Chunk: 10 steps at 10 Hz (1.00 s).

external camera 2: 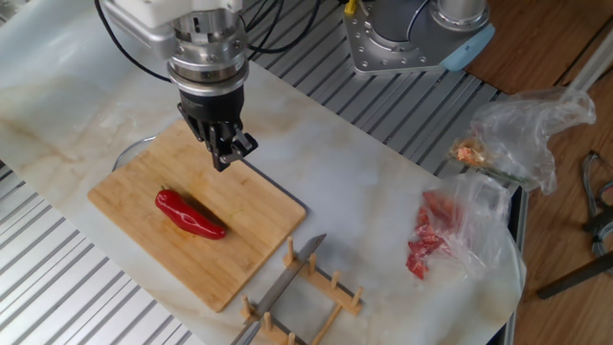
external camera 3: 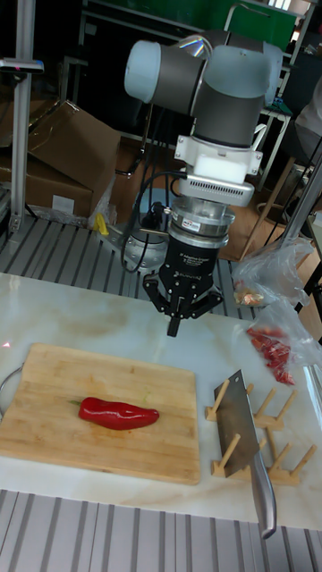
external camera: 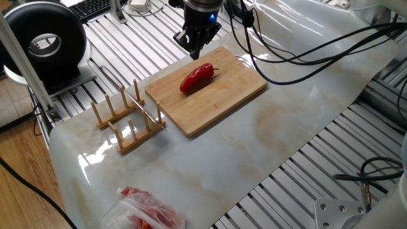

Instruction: Chop the chili peppers

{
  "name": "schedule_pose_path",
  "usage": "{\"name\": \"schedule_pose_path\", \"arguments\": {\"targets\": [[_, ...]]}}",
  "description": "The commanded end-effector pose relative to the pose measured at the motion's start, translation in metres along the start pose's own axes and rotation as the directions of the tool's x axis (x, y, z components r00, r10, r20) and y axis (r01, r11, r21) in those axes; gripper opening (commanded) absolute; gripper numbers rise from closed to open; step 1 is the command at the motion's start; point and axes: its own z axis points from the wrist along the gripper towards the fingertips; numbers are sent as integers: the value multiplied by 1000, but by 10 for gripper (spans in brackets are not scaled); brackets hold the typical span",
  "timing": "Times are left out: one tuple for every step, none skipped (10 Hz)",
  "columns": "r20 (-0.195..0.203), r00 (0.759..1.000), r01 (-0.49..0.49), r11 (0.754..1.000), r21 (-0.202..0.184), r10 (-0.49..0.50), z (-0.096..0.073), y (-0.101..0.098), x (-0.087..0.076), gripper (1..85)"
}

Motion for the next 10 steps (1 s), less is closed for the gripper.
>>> {"name": "schedule_pose_path", "arguments": {"targets": [[6, 1000, 9, 999, 44, -9, 3, 2, 2, 13], [26, 1000, -9, 1000, 22, 8, 6, 14, 0, 13], [31, 999, -32, 999, 1, 32, 9, 27, 2, 13], [54, 998, -25, 999, 40, 23, 11, 26, 0, 13], [61, 998, -14, 996, 90, 8, 13, 21, 2, 13], [66, 998, 6, 992, 130, -14, 13, 16, 2, 13], [59, 997, 30, 986, 164, -40, 11, 8, 2, 13], [56, 998, 30, 988, 153, -39, 11, 10, 4, 13], [57, 998, 26, 992, 124, -33, 14, 17, 3, 13], [59, 997, 32, 990, 135, -40, 16, 13, 0, 13]]}}
